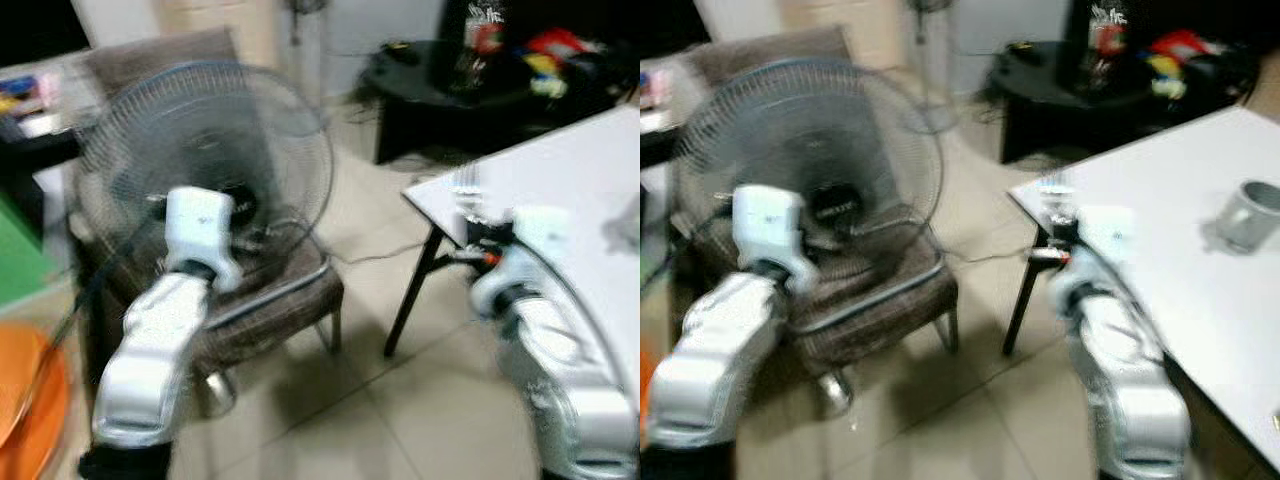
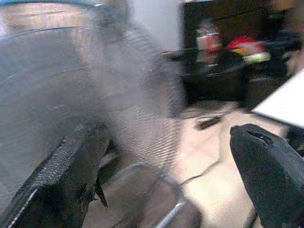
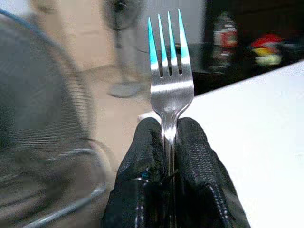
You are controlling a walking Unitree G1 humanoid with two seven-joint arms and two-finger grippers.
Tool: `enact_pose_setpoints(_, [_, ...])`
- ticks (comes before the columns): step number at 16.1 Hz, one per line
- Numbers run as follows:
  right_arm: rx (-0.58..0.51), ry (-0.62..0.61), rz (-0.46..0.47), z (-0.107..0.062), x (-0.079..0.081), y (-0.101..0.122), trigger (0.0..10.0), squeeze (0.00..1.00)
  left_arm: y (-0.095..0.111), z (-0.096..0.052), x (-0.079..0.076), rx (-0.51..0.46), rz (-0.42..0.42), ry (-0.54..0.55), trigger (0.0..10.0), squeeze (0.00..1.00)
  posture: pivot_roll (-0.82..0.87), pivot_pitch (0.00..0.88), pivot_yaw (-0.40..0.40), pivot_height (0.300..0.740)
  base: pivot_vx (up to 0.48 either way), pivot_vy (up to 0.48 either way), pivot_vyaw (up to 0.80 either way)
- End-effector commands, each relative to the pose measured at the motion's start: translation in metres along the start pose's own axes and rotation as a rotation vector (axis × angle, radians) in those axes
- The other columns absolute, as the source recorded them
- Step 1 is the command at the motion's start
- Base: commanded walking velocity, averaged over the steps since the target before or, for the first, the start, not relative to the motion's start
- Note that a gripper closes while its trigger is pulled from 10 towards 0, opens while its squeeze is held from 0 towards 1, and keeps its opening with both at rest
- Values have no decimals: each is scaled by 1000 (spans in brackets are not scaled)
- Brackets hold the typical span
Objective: Setting the table
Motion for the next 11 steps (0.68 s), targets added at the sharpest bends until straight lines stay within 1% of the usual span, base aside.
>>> enact_pose_setpoints(1, [-37, 35, 0, 1, 10, 7, 10000, 0, -2, -2, 11, 7, 16, 32, 10000, 0, 99, 0, 39, 740, 356, 0, -800])
enact_pose_setpoints(2, [-54, 18, -20, 1, 8, 10, 10000, 0, -2, -2, 12, 7, 18, 33, 10000, 0, 99, 0, 41, 740, 352, 0, -800])
enact_pose_setpoints(3, [-66, 43, -3, 0, 10, 12, 10000, 0, -2, -2, 13, 6, 19, 32, 10000, 0, 98, 0, 42, 740, 349, 0, -800])
enact_pose_setpoints(5, [-79, 43, 4, -1, 11, 15, 10000, 0, -2, -2, 13, 6, 20, 31, 10000, 0, 98, 0, 43, 740, 341, 0, -800])
enact_pose_setpoints(6, [-112, 28, 17, -1, 11, 19, 10000, 0, -2, -1, 12, 2, 23, 25, 10000, 0, 99, 0, 43, 740, 337, 0, -800])
enact_pose_setpoints(7, [-138, 10, 9, -1, 10, 22, 10000, 0, -1, -2, 12, 1, 23, 23, 10000, 0, 99, 0, 42, 740, 337, 0, -800])
enact_pose_setpoints(9, [-102, 25, 14, -1, 11, 18, 10000, 0, -2, -2, 11, -1, 27, 10, 10000, 0, 98, 0, 43, 740, 332, 0, -800])
enact_pose_setpoints(11, [-91, 21, 12, -3, 10, 16, 10000, 0, -2, -2, 10, -3, 25, 5, 10000, 0, 96, 0, 44, 740, 324, 0, -800])
Point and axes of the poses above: a point about 5 cm out from each wrist's last joint towards the gripper, its own z axis pointing out of the wrist towards the gripper, its own y axis along the axis of the wrist's last joint, x = y × z, the point moved 3 cm from there along z, pointing out of the wrist towards the gripper, and after that the axes turned 9 degrees about z, right-handed, at the moved point
